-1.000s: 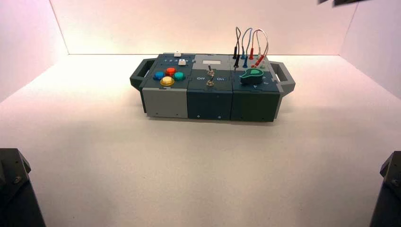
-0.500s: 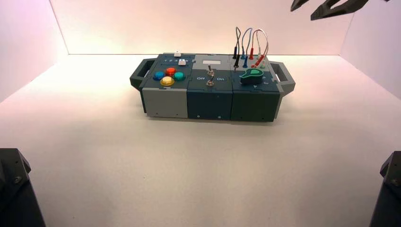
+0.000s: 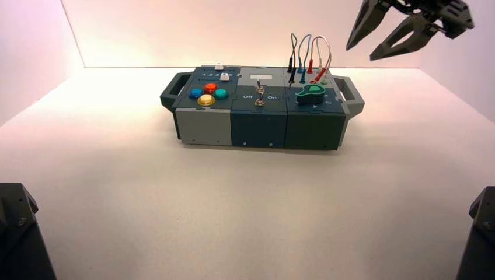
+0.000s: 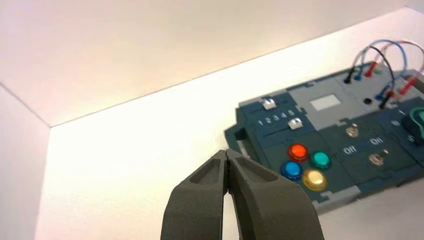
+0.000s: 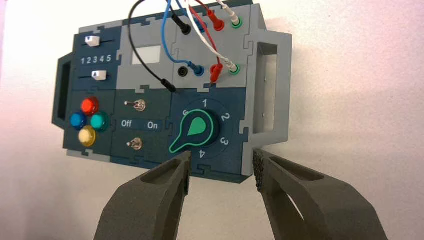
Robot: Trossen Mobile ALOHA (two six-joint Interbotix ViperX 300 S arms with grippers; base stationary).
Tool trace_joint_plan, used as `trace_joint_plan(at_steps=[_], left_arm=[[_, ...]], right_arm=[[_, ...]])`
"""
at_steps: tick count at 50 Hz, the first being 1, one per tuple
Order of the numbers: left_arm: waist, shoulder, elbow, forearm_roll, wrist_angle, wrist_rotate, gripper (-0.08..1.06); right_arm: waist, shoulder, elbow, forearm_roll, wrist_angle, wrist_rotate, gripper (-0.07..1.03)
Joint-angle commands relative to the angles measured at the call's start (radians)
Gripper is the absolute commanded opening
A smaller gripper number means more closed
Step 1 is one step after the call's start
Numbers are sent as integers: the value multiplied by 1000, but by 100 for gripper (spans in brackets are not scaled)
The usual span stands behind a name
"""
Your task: Insert the red wire.
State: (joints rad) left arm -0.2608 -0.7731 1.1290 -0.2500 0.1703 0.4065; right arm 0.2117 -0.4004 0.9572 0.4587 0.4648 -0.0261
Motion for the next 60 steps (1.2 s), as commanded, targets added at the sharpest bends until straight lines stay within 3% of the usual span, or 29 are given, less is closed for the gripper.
trace_joint_plan(at_steps=[1,19,36,46,60], left_arm=[[-41,11,-34,-2,9,0,-3],[-196,31,-43,-2,32,-2,-3],[-222,87,-121,-21,213,-2,-3],[-249,92,-130,-26,227,-2,-3],[-252,104,-149,-37,259,-2,-3]], right_arm=[[3,21,-38,5,-20,-2,65],[20,110,-60,6,-75,-3,65],[41,175,-101,32,-97,3,65],[44,213,-118,64,-138,5,65],[55,284,-158,77,-161,6,65]])
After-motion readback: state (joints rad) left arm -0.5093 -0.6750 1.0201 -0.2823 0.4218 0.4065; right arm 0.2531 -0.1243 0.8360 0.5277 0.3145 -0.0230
